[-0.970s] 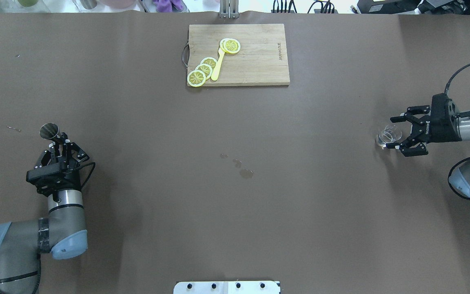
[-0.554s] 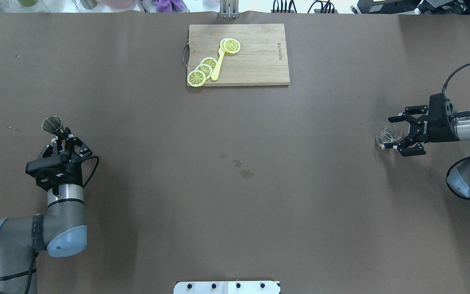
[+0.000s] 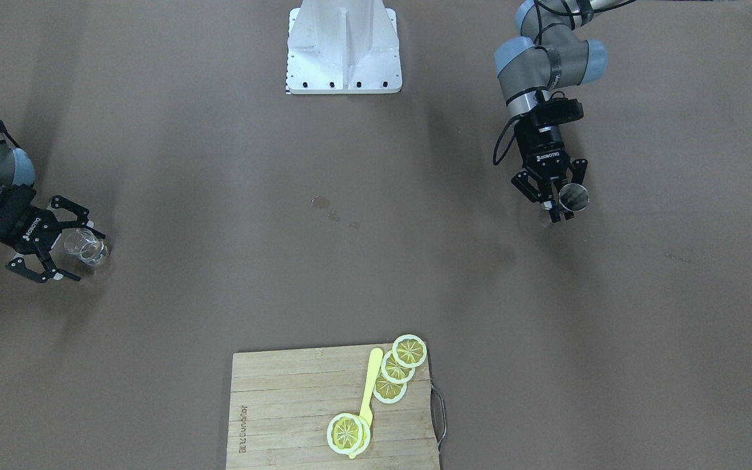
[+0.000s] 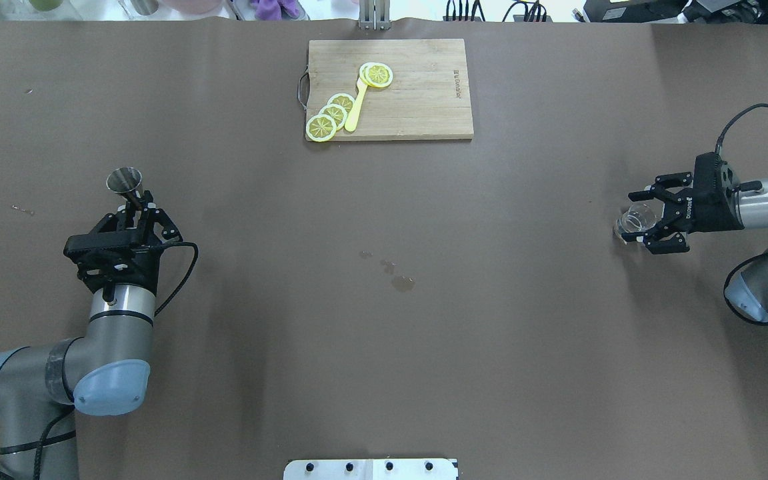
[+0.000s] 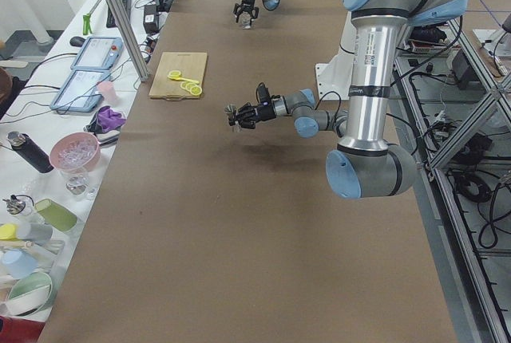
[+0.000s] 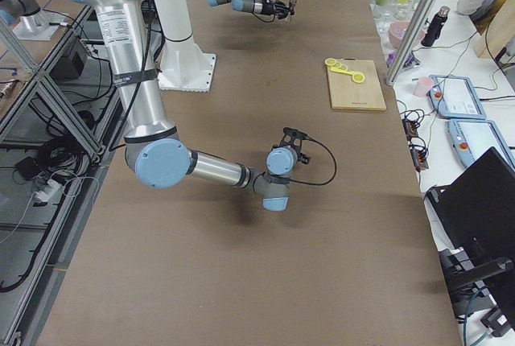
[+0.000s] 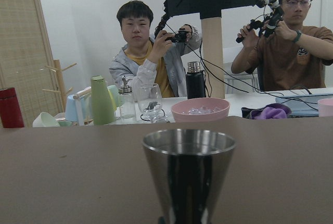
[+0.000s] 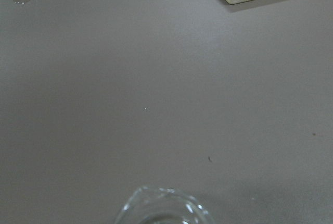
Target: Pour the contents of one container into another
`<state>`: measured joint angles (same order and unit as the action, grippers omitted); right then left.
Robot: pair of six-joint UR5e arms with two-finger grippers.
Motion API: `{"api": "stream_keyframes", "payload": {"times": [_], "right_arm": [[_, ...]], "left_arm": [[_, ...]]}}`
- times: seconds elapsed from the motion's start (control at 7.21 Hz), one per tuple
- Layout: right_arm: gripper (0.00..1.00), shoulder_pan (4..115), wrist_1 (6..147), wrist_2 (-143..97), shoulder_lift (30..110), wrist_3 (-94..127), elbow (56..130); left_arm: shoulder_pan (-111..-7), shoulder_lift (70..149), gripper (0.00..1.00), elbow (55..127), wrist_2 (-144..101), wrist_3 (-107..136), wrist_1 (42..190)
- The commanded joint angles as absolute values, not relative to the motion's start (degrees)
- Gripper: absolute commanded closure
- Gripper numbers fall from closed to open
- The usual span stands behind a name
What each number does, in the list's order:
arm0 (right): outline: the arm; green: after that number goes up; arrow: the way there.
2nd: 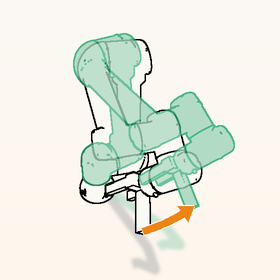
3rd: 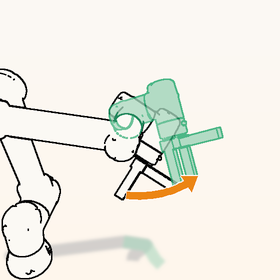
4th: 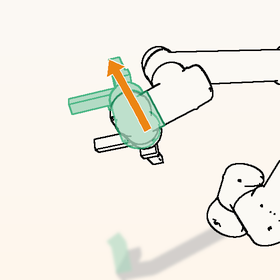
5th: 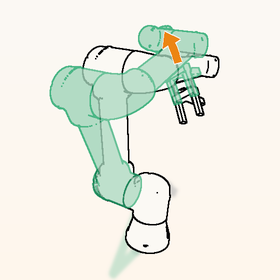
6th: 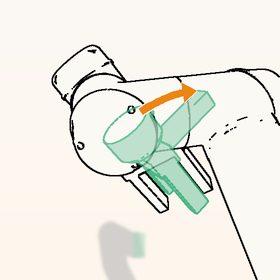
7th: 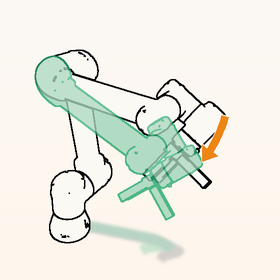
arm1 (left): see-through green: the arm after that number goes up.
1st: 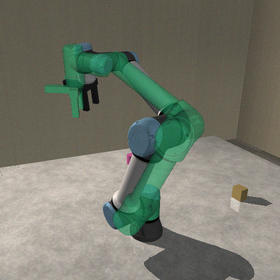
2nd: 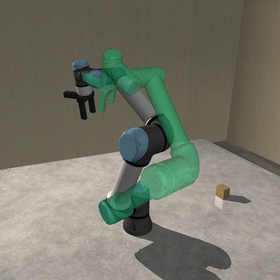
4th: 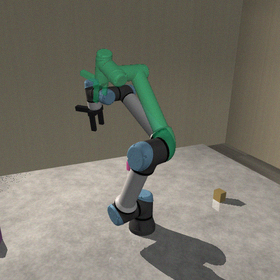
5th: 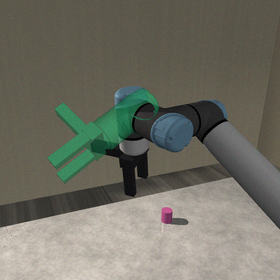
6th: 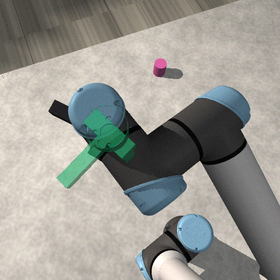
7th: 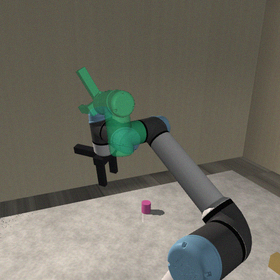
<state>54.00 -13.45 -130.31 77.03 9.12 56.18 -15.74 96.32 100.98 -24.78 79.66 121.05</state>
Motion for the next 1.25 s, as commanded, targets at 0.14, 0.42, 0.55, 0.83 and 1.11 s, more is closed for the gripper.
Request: {"api": "stream_keyframes", "payload": {"times": [0.14, 0.42, 0.55, 0.83, 1.11], "right_arm": [[0.19, 53.96, -13.45, -130.34, 77.17, 10.10, 56.07], [0.19, 53.88, -13.54, -130.43, 77.26, 10.81, 56.07], [0.19, 53.88, -13.62, -130.43, 77.26, 11.07, 56.07], [0.19, 53.79, -13.80, -130.60, 77.43, 11.25, 56.16], [0.20, 53.79, -13.89, -130.87, 77.69, 12.30, 56.34]], "left_arm": [[-15.47, 98.87, 1.00, 100.90, -29.59, 69.17, 131.74], [-15.29, 101.50, 1.00, 101.25, -32.68, 59.77, 135.67], [-15.21, 104.73, 1.00, 98.99, -36.70, 47.50, 145.10], [-15.82, 108.88, 1.00, 96.94, -41.37, 34.06, 150.03], [-16.96, 113.01, 1.00, 96.33, -47.96, 26.67, 150.12]]}}
